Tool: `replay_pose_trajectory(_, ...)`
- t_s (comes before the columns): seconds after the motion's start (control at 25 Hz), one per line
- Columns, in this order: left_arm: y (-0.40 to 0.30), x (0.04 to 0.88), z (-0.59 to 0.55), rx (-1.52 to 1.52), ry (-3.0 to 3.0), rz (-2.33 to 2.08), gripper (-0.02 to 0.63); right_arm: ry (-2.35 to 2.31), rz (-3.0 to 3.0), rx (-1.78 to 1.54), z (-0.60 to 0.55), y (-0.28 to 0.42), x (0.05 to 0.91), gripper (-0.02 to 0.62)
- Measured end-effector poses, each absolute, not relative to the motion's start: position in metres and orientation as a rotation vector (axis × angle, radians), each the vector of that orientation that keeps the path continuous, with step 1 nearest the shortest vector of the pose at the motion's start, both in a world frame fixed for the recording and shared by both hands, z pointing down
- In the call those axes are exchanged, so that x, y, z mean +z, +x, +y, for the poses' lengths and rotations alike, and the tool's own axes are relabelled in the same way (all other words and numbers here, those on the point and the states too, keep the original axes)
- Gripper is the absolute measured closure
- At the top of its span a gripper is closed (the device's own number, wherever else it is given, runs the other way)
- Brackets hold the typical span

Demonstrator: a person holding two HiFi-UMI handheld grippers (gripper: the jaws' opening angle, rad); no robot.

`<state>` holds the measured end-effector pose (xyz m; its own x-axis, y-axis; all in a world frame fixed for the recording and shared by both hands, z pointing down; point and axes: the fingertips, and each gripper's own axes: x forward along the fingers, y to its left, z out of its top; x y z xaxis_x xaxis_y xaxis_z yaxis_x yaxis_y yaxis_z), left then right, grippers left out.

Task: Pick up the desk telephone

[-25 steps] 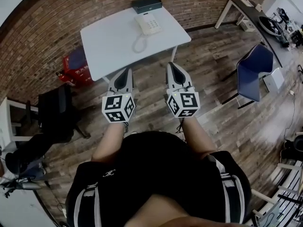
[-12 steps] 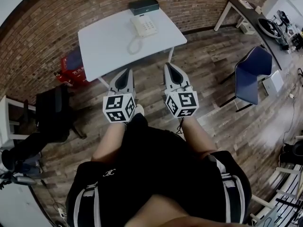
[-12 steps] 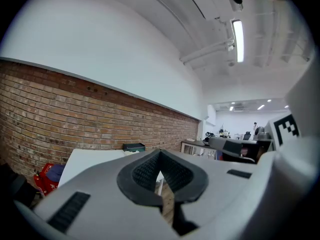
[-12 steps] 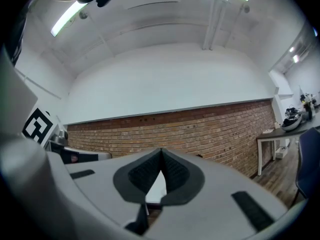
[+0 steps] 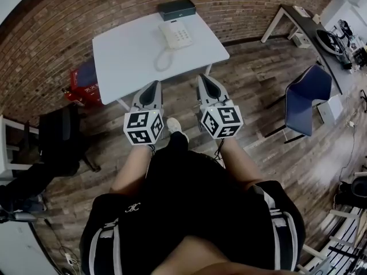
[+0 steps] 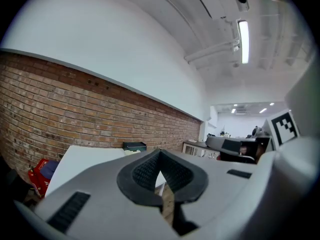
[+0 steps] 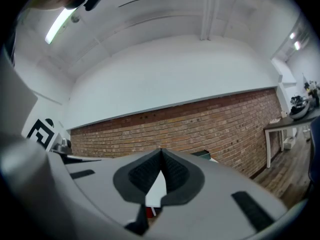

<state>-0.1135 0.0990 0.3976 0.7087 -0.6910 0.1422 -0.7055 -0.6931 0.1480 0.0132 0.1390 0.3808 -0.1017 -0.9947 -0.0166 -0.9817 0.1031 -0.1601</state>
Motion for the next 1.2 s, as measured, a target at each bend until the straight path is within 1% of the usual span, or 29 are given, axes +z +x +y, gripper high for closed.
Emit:
replay_pose_trajectory(0.12, -0.102, 0.403, 0.077, 0.115, 2.715, -1.122, 0.607, -1.996, 2.226, -0.214, 0.114, 0.027, 0.385, 0.597)
replay_pose_trajectory(0.72, -0.035, 0.419, -0.075, 0.173, 2.691, -1.102, 0.607, -2.022, 2.261, -0.258, -0.039, 0.087, 0.401, 0.597)
replay_pose_trajectory(1.2, -0.001, 0.423, -0.194, 0.197, 2.639, -1.091, 0.607, -2.034, 2.279, -0.315, -0.159, 0.123, 0.402, 0.597)
